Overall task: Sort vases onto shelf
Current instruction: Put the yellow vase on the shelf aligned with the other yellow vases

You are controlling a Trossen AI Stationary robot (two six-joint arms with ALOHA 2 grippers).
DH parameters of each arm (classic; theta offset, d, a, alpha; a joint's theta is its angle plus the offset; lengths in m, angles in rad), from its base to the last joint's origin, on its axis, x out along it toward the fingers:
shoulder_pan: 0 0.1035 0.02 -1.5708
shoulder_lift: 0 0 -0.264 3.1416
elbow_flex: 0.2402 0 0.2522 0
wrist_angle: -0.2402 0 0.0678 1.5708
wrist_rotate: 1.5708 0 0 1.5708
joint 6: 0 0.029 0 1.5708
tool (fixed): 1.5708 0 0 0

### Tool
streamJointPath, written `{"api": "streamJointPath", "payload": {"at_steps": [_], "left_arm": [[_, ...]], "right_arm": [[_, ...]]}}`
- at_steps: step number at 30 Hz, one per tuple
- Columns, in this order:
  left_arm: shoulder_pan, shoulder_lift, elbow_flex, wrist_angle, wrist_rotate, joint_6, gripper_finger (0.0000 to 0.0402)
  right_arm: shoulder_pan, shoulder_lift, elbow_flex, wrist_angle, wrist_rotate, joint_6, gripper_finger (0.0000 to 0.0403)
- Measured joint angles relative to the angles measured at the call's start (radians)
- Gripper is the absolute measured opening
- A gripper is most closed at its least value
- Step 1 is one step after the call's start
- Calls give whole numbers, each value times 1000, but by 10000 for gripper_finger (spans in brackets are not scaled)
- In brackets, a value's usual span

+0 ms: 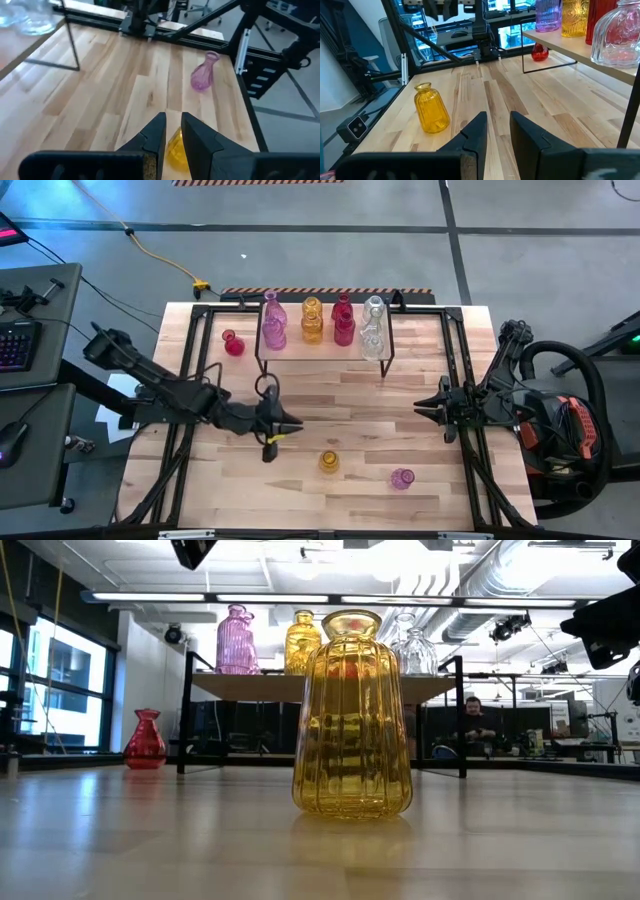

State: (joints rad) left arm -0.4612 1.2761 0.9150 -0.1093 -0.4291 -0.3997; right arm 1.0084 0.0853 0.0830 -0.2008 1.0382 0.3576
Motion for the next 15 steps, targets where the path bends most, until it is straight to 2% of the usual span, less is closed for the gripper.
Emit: {"api": "streamJointPath", "payload": {"at_steps": [5,10,15], "left_arm": [[-27,66,0,97,14,107,54],[-51,130,-8,208,31,122,56],[-67,138,-154,492,32,124,66]], "right_arm": [[0,0,0,0,0,0,67],[0,0,0,0,-1,0,67],[0,0,0,0,-1,0,67]]}}
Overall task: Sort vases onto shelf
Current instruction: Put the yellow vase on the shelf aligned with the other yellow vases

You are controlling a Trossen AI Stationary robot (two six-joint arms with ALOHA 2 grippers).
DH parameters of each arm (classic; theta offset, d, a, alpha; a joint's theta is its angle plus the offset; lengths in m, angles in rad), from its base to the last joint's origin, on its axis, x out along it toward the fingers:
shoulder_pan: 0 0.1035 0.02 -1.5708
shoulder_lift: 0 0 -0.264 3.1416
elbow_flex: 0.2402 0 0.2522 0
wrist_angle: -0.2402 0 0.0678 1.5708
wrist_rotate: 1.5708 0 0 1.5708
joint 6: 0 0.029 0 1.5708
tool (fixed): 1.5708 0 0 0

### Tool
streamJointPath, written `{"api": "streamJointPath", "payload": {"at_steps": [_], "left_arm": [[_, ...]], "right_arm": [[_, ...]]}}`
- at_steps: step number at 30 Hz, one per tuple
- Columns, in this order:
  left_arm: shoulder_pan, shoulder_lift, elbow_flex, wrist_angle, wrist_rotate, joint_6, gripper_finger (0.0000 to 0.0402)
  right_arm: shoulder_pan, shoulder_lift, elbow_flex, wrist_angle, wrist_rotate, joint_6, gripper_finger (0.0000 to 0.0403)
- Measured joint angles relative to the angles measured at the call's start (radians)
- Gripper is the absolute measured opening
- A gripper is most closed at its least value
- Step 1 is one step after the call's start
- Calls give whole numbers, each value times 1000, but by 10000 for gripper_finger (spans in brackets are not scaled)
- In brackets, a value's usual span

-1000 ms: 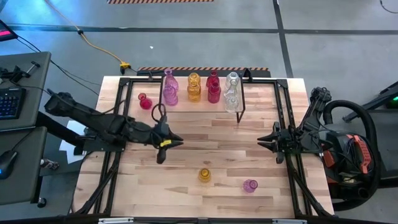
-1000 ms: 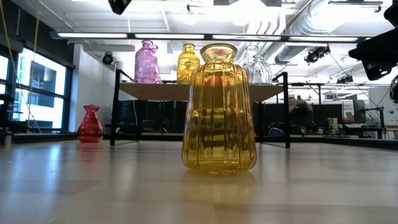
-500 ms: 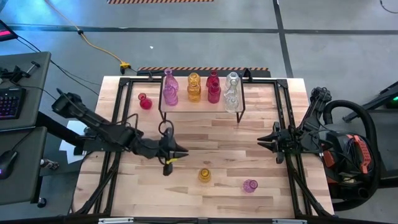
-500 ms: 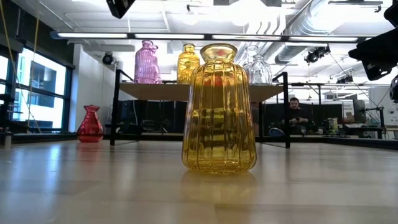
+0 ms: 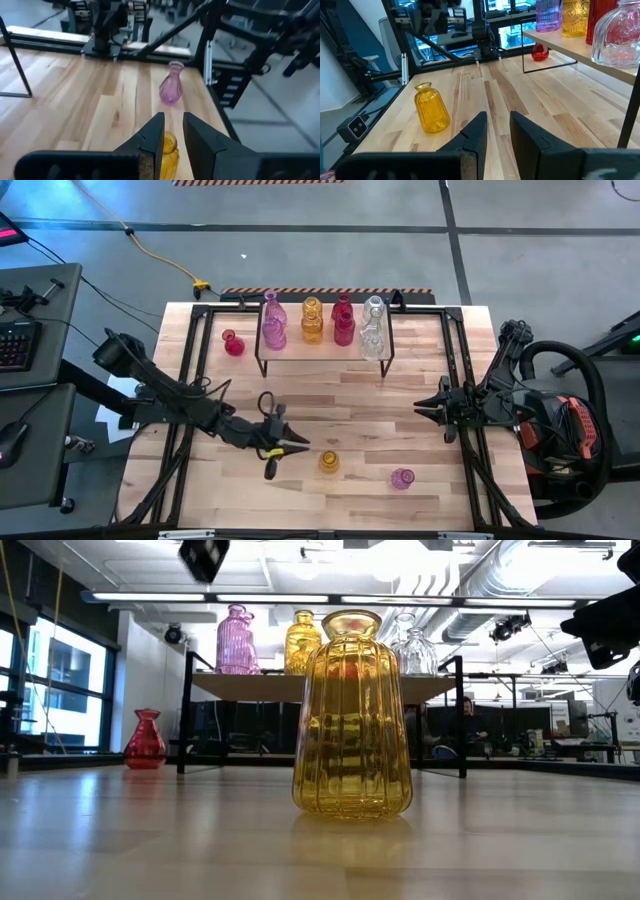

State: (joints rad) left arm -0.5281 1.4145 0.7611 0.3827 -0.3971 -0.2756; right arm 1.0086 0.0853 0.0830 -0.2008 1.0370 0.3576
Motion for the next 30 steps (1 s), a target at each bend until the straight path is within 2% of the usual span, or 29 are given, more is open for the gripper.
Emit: {"api": "streamJointPath", "payload": {"at_steps": [3,5,10,13,16,25,30], "left_arm": [[-6,1,-109,210,0,0,70],[-6,0,-155,293,0,7,72],[-3,6,-191,301,0,15,81],[-2,56,-194,308,-2,-21,94],[-3,128,-192,383,8,-59,114],[-3,252,-190,501,12,-83,188],[0,305,-166,506,24,-132,242]], "right_arm": [[0,0,0,0,0,0,67],[0,0,0,0,0,0,67],[0,0,0,0,0,0,67],[0,0,0,0,0,0,67],[0,0,0,0,-1,0,67],[0,0,0,0,-1,0,67],[0,0,0,0,-1,0,67]]}}
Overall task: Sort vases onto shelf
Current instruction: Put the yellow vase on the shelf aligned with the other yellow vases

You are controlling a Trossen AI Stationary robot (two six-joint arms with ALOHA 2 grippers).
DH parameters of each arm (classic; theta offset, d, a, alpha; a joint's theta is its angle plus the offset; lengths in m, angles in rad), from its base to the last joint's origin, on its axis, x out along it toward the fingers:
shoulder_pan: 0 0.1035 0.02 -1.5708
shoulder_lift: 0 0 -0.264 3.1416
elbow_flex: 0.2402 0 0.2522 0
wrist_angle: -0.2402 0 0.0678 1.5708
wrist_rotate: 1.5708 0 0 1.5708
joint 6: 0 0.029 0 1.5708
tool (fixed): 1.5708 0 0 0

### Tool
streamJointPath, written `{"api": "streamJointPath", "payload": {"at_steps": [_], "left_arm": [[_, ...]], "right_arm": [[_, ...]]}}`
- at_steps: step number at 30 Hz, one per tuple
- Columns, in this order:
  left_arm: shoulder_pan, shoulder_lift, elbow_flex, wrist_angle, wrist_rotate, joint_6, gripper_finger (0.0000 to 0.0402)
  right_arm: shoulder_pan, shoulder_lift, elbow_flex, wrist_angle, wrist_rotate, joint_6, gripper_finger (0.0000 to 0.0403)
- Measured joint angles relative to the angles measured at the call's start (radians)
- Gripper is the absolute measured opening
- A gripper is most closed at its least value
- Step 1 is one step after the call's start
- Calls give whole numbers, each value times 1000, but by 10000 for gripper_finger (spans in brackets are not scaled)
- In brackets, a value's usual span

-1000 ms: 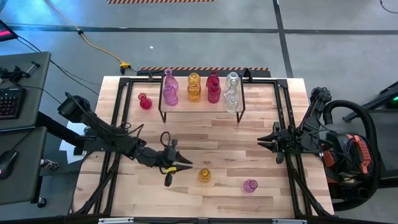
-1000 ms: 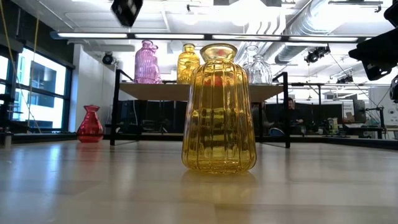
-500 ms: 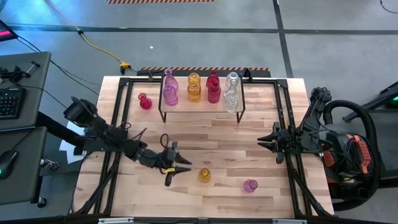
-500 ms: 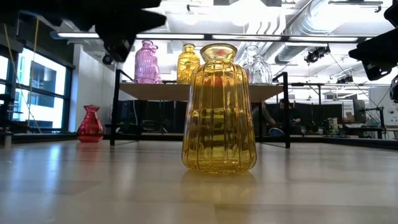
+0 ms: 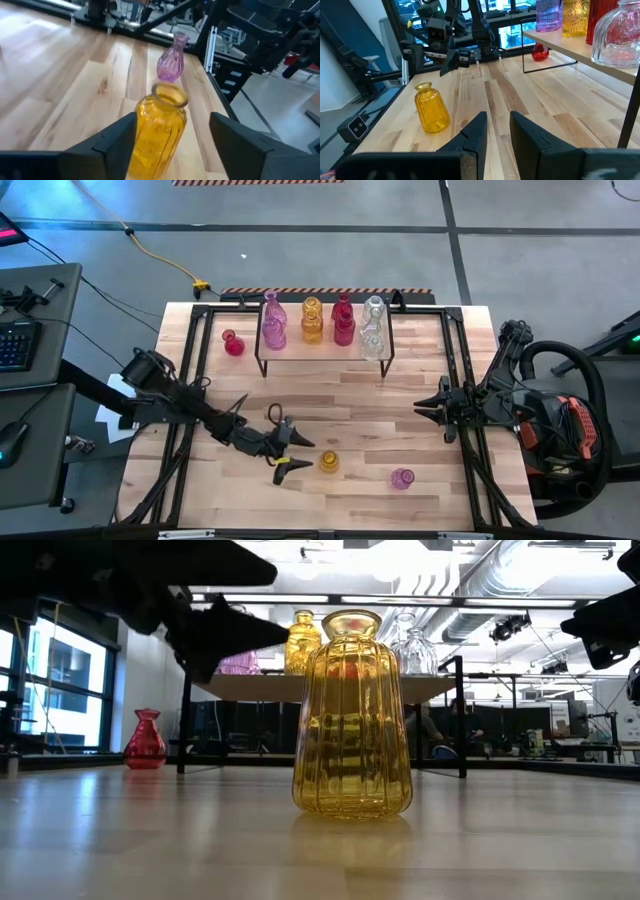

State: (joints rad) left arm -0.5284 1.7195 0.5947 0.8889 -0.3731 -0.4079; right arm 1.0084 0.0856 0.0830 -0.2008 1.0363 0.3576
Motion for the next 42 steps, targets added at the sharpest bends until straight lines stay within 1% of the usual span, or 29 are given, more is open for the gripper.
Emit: {"api": "streamJointPath", "payload": {"at_steps": [4,7,10,18,22,33,42], "left_arm": [[12,30,27,1,22,18,277],[25,47,52,0,36,76,288],[40,63,73,2,73,104,289],[72,129,128,1,160,97,289],[79,142,151,-1,181,105,289],[96,142,152,0,181,122,289],[117,142,152,-10,230,105,289]], "right_arm": [[0,0,0,0,0,0,67],[0,0,0,0,0,0,67],[0,0,0,0,0,0,67],[0,0,0,0,0,0,67],[0,0,0,0,0,0,67],[0,0,0,0,0,0,67],[0,0,0,0,0,0,67]]}}
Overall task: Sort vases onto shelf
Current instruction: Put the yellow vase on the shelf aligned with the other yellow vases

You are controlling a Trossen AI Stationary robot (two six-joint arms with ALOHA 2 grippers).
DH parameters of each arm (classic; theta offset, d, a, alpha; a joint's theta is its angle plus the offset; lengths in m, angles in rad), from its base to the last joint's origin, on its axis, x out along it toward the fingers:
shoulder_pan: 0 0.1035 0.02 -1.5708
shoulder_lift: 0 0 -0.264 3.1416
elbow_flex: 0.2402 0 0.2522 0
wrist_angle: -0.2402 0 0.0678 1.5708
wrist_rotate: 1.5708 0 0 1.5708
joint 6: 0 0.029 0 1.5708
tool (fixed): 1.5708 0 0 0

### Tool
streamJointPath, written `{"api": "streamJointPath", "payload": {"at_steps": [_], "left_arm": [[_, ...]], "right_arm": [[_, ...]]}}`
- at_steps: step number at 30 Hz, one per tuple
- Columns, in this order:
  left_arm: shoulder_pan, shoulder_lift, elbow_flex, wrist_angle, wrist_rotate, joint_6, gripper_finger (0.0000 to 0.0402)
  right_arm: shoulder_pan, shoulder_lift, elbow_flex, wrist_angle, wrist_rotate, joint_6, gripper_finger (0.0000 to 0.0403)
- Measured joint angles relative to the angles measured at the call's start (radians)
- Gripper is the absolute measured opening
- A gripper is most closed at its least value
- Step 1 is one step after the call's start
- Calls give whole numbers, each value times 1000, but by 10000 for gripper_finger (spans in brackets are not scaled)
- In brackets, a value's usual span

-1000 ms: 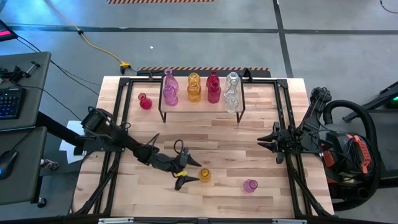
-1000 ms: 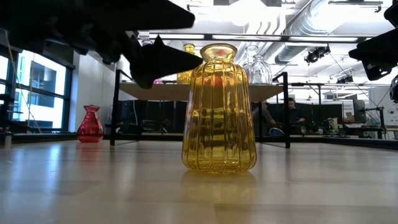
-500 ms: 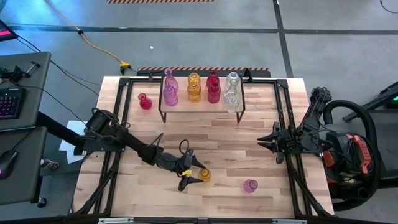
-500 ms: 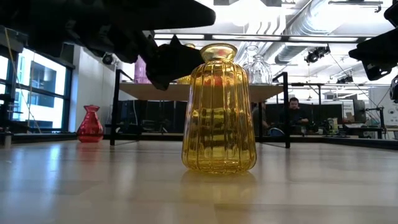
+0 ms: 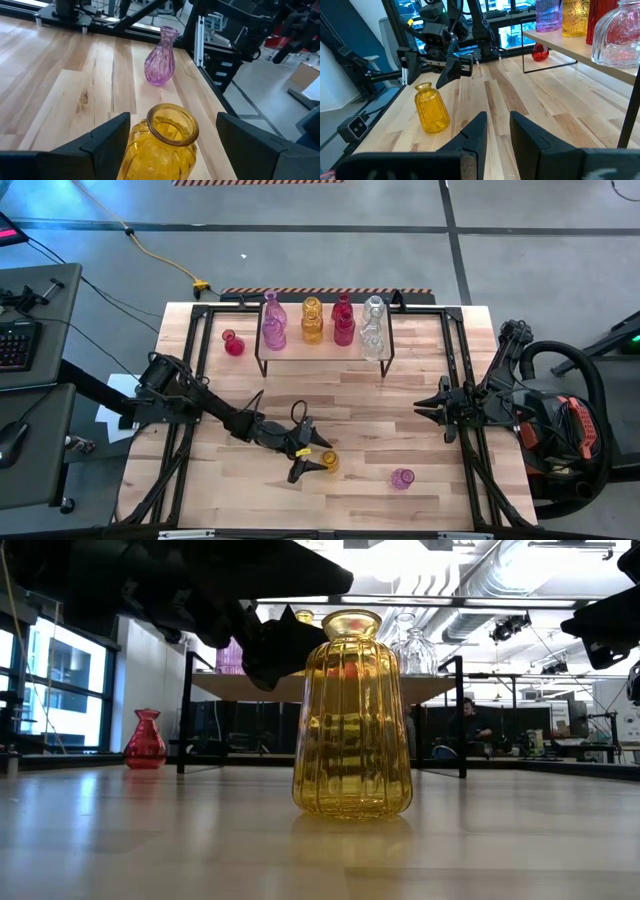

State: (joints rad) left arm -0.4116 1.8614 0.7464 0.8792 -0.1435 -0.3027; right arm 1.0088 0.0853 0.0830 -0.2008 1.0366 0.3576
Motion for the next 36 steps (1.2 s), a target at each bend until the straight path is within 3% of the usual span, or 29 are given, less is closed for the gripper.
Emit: {"api": "streamJointPath", "payload": {"at_steps": [11,26,36], "left_arm": [[7,0,0,-20,4,1,281],[7,0,0,-29,15,0,170],[7,-2,0,-38,36,-2,138]], "right_arm": [[0,0,0,0,0,0,67],[0,0,0,0,0,0,67],[0,0,0,0,0,0,67]]}}
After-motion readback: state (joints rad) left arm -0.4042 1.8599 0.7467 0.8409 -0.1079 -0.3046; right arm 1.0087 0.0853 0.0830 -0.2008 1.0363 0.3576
